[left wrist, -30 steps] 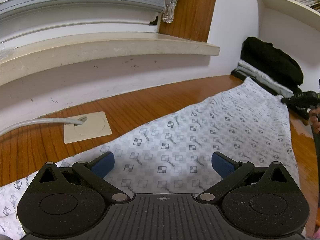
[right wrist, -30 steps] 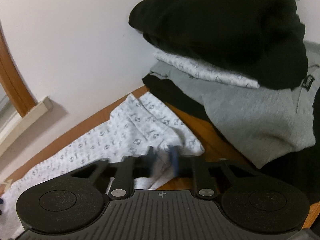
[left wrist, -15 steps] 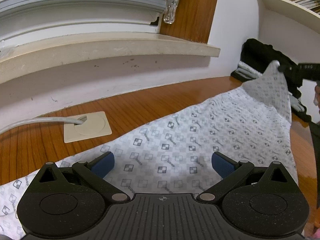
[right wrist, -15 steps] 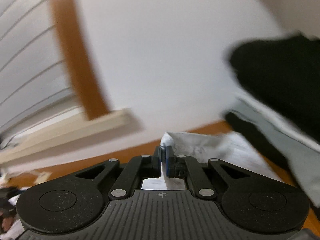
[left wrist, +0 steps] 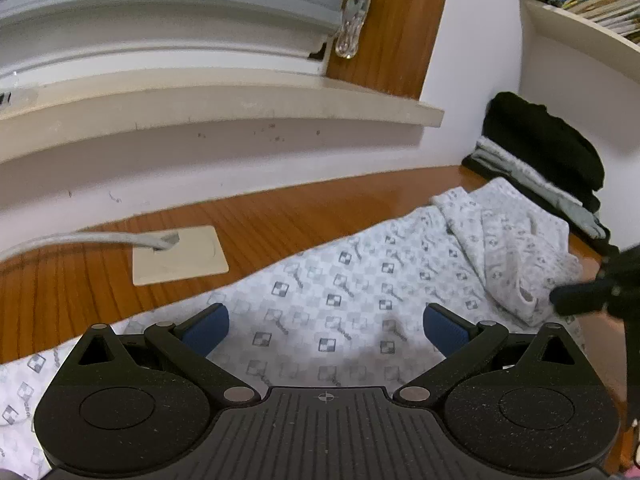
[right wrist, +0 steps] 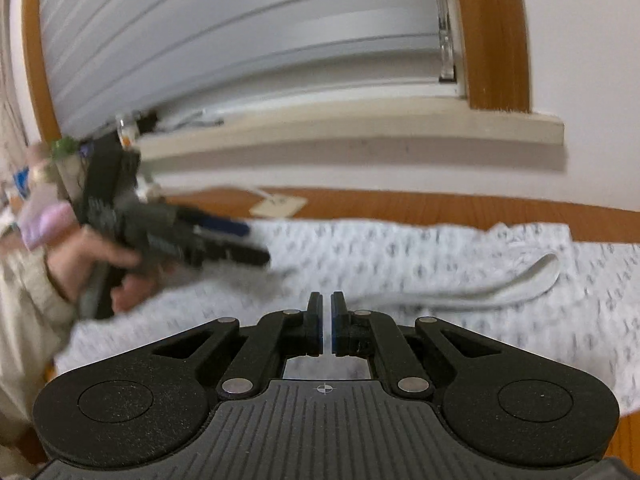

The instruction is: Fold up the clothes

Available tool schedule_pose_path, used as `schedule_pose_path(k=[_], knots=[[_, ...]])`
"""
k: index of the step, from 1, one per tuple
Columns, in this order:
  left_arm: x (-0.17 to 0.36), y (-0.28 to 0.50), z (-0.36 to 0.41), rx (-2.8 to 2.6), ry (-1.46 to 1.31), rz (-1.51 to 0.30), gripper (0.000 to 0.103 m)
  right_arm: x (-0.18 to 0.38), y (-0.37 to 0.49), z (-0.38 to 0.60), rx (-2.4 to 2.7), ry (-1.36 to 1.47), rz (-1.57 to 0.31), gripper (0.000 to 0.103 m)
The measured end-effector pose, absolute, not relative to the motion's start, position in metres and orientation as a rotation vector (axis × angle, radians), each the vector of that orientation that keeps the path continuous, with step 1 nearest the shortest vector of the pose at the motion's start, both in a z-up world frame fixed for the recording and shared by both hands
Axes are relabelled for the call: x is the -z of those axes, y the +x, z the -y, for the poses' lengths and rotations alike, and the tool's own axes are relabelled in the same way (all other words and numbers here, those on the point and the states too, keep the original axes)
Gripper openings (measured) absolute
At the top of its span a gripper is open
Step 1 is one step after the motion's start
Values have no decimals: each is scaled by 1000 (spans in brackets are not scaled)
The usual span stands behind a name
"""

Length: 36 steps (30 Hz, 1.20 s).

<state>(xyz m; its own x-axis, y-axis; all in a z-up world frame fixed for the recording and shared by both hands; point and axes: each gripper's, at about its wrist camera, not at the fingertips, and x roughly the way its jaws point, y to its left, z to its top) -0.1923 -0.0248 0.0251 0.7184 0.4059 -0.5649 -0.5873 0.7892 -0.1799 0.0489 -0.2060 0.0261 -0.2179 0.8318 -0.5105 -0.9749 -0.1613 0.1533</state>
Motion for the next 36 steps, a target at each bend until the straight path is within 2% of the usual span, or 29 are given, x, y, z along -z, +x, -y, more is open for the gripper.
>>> schedule_pose_path(k=[5,10,12,13,14,15,17,20,22,24,26,30,33,34,35,36], knots=[[-40,-173,40,-549,-305,-541,98,-12,51,217,-1679,-334,-494,5],[-70,-134,60,-478,-244,-531,95,-1,54,216,-1679,-339,-491,9],[-81,-113,65,-446,-233,-529,93,0,53,211,-1691,-356,-487,24],[-86,-101,66,-431,-231,-532,88,1,51,208,-1694,-366,-478,28],[-90,-89,66,-419,-230,-536,80,0,48,205,-1697,-379,-462,37],[-91,-78,67,-414,-229,-544,78,0,45,201,-1702,-393,-448,41],[-92,-53,66,-400,-231,-562,69,0,40,192,-1693,-427,-435,42],[-84,-21,63,-351,-250,-590,53,4,37,178,-1660,-484,-440,41],[-77,-4,62,-325,-252,-609,47,8,37,175,-1656,-502,-444,38],[-69,8,63,-309,-241,-623,49,11,39,176,-1654,-495,-438,29],[-64,17,65,-286,-220,-623,63,12,44,178,-1650,-469,-446,21],[-58,36,70,-246,-185,-637,63,13,51,179,-1656,-429,-471,20],[-51,51,72,-254,-149,-674,52,13,51,179,-1656,-427,-464,19],[-48,53,71,-258,-148,-686,45,13,51,179,-1655,-426,-461,18],[-46,54,69,-263,-147,-699,31,13,51,179,-1654,-427,-459,18],[-43,56,68,-268,-147,-711,23,13,51,180,-1653,-424,-458,18]])
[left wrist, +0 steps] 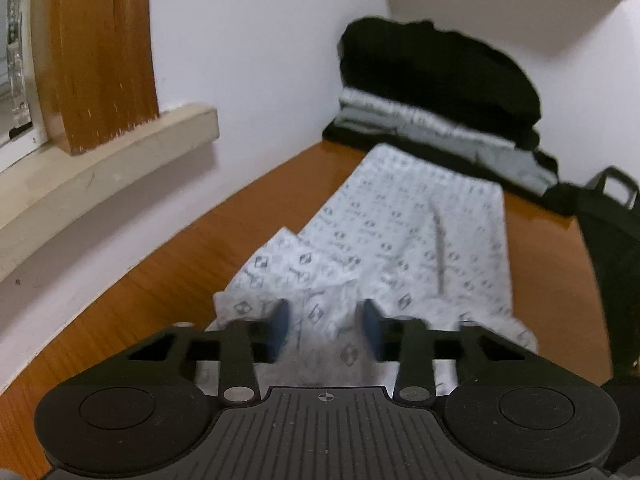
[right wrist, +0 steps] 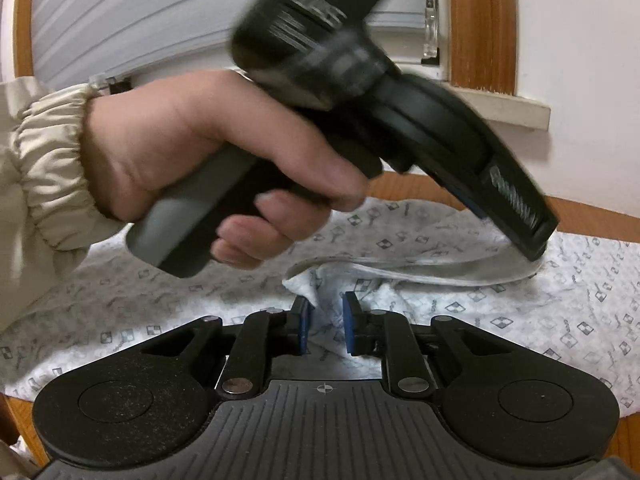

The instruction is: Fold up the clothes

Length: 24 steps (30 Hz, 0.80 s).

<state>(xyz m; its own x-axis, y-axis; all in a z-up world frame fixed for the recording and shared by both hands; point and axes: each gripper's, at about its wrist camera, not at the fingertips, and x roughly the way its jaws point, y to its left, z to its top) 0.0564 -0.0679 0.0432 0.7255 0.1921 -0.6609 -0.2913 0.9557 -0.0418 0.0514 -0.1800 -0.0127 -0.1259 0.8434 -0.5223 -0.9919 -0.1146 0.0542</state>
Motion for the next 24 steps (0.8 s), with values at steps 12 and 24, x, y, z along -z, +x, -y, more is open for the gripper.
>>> schedule_pose_path(k=[12,24], knots=[[-118,-29,58,-336,-197,-539,5,-10,51,208,-1669,-269,-350,6],[-209,-221,68,-552,-209,-407,5,-92,-68,232,-1997,-161,-152,6]])
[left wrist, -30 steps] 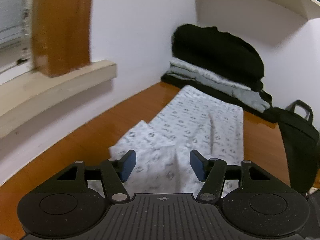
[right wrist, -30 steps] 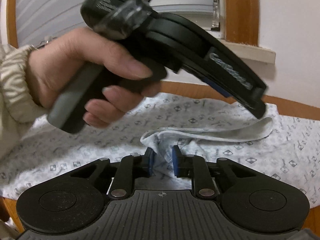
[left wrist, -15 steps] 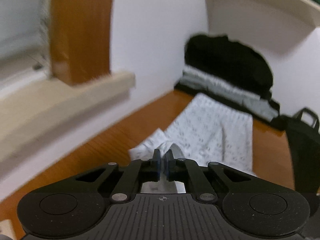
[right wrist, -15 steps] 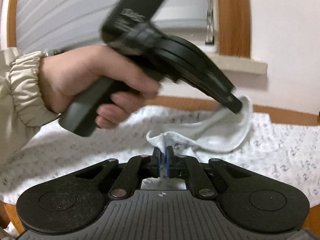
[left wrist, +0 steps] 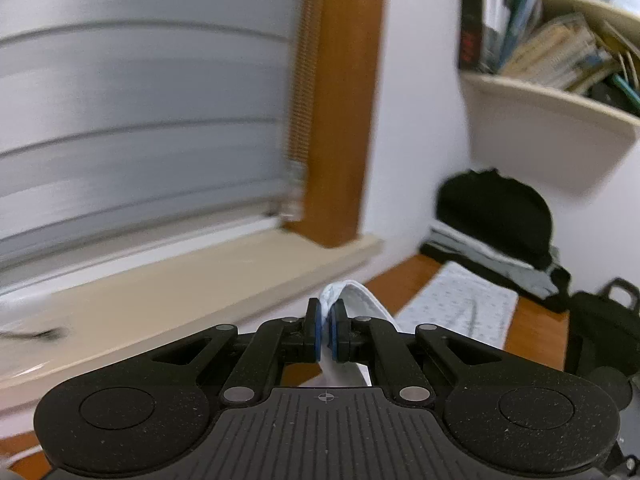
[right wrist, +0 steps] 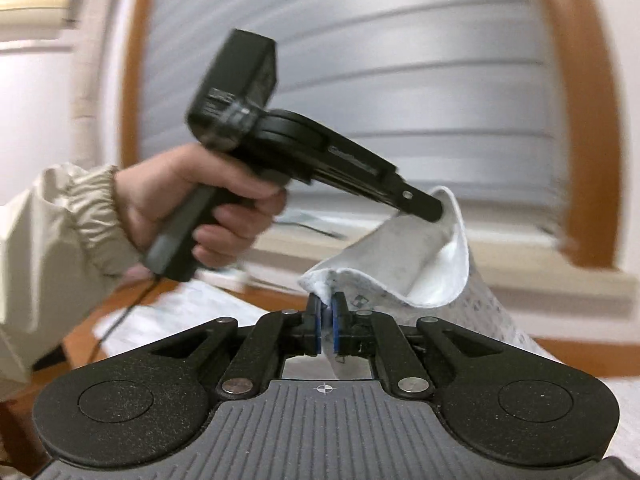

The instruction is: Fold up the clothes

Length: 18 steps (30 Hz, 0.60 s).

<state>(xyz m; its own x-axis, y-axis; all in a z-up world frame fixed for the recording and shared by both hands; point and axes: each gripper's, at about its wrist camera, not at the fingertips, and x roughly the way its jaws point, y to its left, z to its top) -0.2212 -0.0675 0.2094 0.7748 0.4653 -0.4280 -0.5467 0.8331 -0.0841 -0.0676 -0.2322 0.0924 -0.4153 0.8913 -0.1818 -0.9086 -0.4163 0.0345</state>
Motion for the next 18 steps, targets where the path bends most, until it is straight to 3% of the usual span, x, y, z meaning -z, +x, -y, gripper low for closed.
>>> schedule_pose_path(k=[10,18], knots=[[-240,-395,63,-762,-275,-294,5,-124,-197,206,-2250,-133,-58,6],[-205,-480,45,-854,-400,-266,5,-123,-269,166,-2365,-233,-65,6]])
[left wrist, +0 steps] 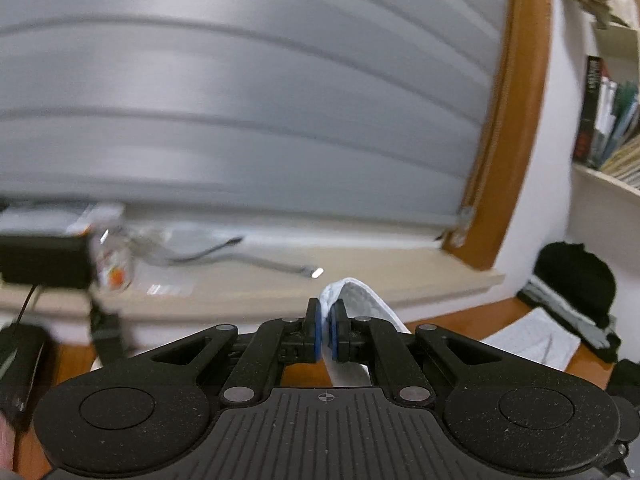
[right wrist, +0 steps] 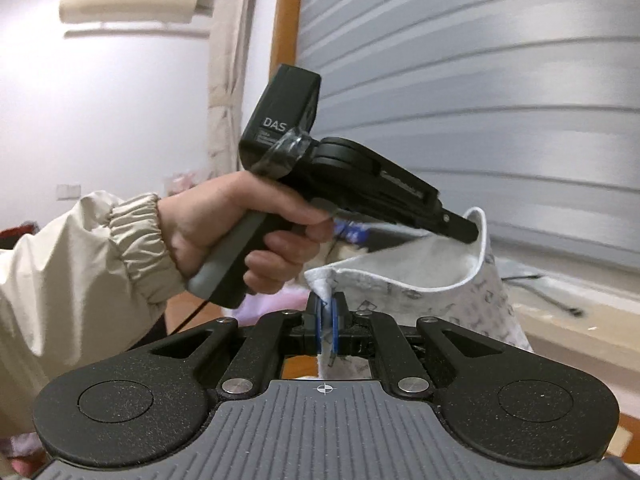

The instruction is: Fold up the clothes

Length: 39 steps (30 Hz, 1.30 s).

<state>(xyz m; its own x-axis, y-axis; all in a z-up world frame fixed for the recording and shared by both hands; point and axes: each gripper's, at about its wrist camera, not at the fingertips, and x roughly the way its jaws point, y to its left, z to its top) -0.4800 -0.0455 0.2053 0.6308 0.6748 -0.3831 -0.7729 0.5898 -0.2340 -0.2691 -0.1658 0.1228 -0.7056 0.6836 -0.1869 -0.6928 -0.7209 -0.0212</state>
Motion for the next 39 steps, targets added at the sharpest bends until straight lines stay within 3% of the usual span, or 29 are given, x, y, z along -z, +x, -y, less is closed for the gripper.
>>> schedule_pose_path(k=[4,6,10,12,15,18,25,33,35,36,39], knots=[[-170,-500,31,-901,-462,-297,6,-108,-291,147,-2364,-302,-100,6],[-149,-509,19,-955,-488,-332,15,-94,-299,136,-2357,-343,-140,6],[-109,-537,4,-1103,-567,-377,27,-64,-307,118,-2392,-466,-284,25],[-99,-548,5,-1140,-572,-381,28,-56,-302,122,-2400,-480,-293,35],[-94,-553,16,-1130,-580,-370,28,-57,-293,108,-2361,-511,-271,36],[-93,-543,27,-1086,-571,-365,43,-50,-275,86,-2309,-547,-280,41],[-75,-519,43,-1029,-561,-471,43,-22,-291,75,-2342,-590,-309,40],[-55,-514,29,-1053,-549,-542,21,-8,-324,94,-2447,-667,-264,32],[-54,-513,28,-1054,-528,-555,7,-6,-329,94,-2439,-695,-271,32],[-54,-512,29,-1052,-518,-559,2,-4,-331,93,-2430,-708,-278,29],[-63,-510,33,-1074,-457,-550,0,-6,-328,87,-2442,-670,-323,11]])
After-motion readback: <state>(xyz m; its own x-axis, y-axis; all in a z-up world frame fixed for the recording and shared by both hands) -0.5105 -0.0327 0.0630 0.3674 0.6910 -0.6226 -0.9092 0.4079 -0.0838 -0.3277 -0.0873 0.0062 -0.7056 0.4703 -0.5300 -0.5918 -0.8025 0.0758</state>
